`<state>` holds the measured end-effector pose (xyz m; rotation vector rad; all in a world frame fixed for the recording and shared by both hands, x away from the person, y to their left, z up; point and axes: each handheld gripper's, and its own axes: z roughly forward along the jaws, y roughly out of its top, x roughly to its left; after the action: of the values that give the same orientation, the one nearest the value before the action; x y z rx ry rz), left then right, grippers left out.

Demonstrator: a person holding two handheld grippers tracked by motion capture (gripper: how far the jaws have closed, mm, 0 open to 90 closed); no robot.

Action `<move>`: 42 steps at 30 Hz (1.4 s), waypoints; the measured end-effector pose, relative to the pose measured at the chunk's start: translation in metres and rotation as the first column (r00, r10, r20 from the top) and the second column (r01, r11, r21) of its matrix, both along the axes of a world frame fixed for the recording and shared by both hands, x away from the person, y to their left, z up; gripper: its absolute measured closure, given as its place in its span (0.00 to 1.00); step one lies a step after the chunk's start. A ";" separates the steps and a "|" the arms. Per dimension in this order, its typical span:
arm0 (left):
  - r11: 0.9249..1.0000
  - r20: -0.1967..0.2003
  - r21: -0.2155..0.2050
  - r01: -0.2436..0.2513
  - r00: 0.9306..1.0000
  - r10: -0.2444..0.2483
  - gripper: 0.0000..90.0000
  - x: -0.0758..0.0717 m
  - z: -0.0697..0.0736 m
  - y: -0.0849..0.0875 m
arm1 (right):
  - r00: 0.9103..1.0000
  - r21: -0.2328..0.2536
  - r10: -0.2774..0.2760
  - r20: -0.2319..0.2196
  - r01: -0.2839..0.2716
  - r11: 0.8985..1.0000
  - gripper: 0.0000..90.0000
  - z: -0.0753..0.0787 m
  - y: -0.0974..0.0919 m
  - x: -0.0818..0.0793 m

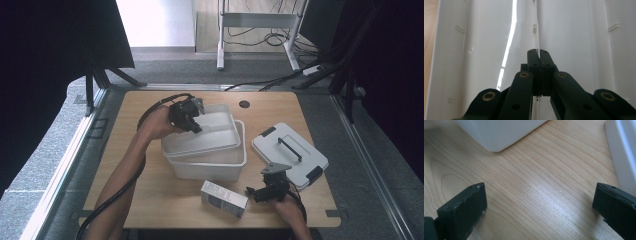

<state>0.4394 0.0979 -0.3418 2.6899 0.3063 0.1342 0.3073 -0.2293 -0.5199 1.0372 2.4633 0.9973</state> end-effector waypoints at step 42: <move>0.843 0.006 -0.035 -0.537 0.844 0.537 0.99 -0.008 0.003 0.150 | 1.000 -0.003 0.004 0.000 -0.004 1.000 0.00 0.000 0.000 0.000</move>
<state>0.4311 0.2480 -0.3389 2.4933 1.0466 0.3123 0.3073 -0.2295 -0.5199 1.0319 2.4669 0.9941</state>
